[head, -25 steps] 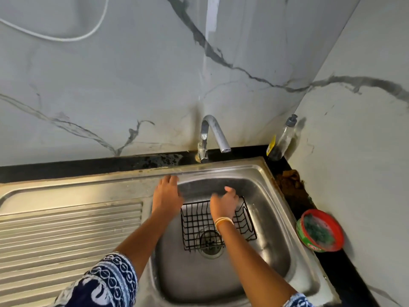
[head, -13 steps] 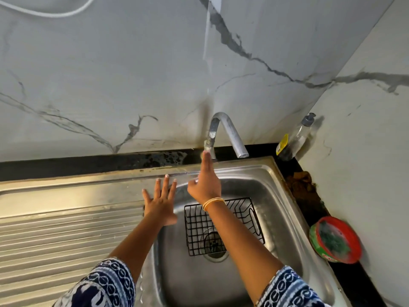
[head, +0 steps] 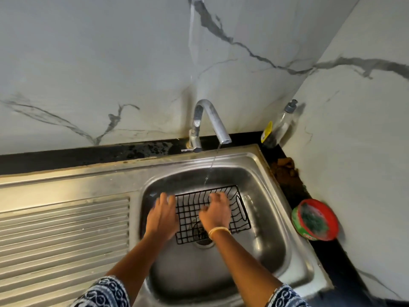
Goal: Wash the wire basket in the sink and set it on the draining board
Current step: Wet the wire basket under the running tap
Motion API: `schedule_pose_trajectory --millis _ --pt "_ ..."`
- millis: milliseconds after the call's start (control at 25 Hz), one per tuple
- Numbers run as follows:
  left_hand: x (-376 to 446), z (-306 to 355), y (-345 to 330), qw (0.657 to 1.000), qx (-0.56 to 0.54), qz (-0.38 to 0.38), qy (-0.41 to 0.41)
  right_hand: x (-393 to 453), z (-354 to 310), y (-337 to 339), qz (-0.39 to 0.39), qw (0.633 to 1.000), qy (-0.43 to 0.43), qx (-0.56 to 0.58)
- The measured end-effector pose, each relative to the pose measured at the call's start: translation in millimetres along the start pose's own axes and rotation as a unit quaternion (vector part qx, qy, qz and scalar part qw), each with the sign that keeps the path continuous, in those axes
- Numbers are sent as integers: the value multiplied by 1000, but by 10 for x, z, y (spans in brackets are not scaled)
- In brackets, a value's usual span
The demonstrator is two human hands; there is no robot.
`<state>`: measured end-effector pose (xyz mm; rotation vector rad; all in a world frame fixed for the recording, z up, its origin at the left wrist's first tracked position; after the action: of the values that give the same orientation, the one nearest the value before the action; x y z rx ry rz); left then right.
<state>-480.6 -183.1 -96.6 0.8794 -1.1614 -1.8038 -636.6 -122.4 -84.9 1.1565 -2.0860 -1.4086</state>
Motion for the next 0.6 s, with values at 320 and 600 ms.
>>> schedule_pose_trajectory --millis 320,600 --pt "-269 -7 -660 704 -519 -227 428 -92 1371 7 -48 825 -405 392" --pt "-330 -59 -718 680 -569 -204 415 -118 1486 -25 -26 708 -446 547"
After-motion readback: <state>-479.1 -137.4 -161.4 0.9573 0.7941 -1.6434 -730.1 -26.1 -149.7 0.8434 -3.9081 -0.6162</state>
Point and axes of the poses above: each hand's wrist, its own x-axis towards the middle knuckle, its own y-axis out of the back of the hand, z = x × y, the point moved 3 cm from there along x, towards the middle knuckle, and after that the axes turned 2 degrees about -z, right-handed, at the moved point
